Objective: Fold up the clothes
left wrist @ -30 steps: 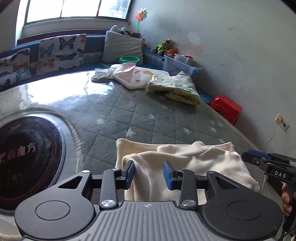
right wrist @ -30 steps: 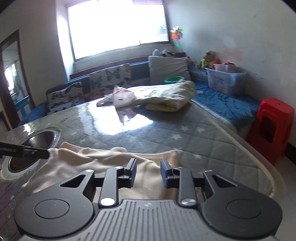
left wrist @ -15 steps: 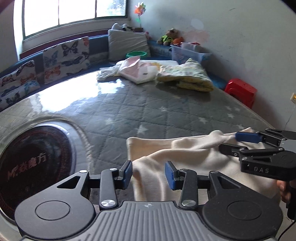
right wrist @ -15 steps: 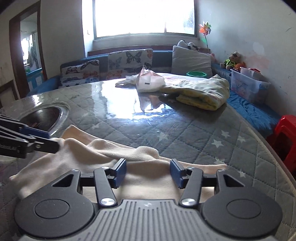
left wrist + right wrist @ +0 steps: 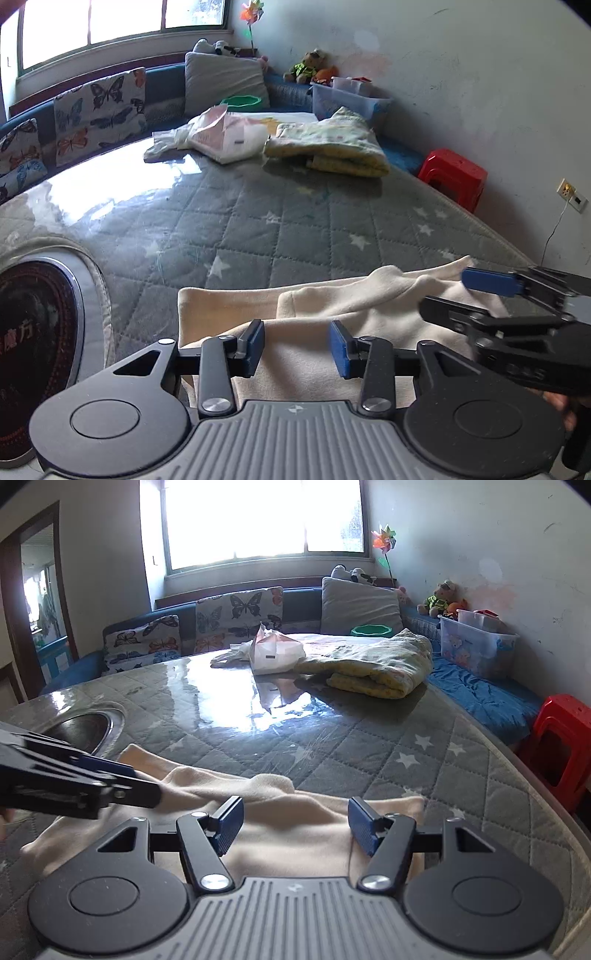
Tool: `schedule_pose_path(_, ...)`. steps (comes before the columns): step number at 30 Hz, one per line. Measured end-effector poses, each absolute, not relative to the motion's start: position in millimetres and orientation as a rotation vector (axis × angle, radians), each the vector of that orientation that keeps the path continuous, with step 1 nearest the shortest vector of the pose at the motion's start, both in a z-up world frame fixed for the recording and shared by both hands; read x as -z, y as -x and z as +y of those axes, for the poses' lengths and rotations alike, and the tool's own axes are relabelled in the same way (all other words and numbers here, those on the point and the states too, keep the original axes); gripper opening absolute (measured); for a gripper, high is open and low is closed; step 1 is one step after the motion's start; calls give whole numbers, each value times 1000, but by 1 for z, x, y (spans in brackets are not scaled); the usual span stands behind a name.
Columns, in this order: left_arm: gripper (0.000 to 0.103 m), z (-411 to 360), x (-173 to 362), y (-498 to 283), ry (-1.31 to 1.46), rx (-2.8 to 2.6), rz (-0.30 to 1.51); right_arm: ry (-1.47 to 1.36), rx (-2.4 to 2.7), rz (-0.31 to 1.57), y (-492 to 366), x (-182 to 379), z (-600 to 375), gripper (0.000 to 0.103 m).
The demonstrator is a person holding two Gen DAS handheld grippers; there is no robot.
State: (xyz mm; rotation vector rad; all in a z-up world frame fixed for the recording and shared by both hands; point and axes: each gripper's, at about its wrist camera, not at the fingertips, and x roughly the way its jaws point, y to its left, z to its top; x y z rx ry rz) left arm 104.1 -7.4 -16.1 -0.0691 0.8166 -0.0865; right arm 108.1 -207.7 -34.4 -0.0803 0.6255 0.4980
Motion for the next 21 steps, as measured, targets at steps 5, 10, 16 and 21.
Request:
schedule_pose_path(5,46,-8,20,-105,63,78,825,97,-505,622,-90,33,-212,72)
schedule_pose_path(10,52,-11,18,-98,65,75,813,90,-503,601,-75,28,-214,78)
schedule_pose_path(16,58,-11,23,-92,61,76,813,128,-504,605,-56,38,-211,79)
schedule_pose_path(21,61,-9,26,-92,67,75,806,171,-481,579,-38,43,-213,81)
